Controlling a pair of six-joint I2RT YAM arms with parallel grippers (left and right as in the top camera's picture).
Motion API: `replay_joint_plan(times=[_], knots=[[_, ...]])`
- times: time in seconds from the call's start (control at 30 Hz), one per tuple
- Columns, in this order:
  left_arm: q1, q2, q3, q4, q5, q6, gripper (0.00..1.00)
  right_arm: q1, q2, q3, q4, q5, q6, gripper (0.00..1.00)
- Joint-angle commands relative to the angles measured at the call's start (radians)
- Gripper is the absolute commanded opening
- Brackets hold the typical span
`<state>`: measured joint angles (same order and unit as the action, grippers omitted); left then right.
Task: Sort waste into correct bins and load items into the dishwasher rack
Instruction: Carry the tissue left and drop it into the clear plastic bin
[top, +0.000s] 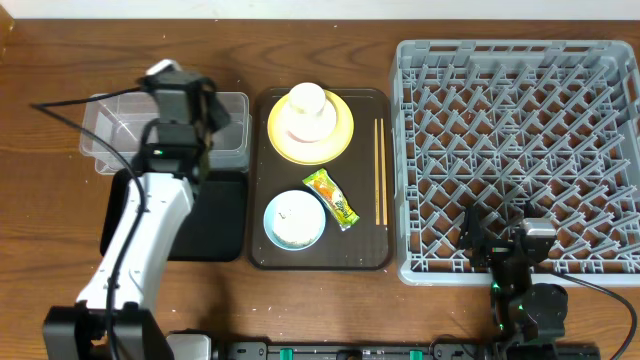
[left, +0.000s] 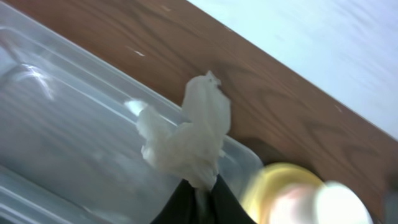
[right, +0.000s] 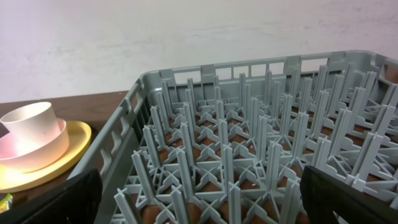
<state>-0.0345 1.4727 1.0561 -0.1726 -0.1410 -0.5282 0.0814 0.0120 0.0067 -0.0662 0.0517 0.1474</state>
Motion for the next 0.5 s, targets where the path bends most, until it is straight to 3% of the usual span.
replay_joint_plan(times=[0.0,0.3,0.47], knots=[[0.05,0.047,0.023,0.018,-0.013,-0.005,0.12,-0.006,-0.005,-0.001,-0.004,0.0,-0.014,0.99],[0.09,0.155,0.023,0.018,-0.013,-0.005,0.17,-0.006,-0.005,-0.001,-0.004,0.0,-0.014,0.99],[0.09,0.154,0.023,0.018,-0.013,-0.004,0.52,-0.006,-0.005,-0.001,-0.004,0.0,-0.014,0.99]])
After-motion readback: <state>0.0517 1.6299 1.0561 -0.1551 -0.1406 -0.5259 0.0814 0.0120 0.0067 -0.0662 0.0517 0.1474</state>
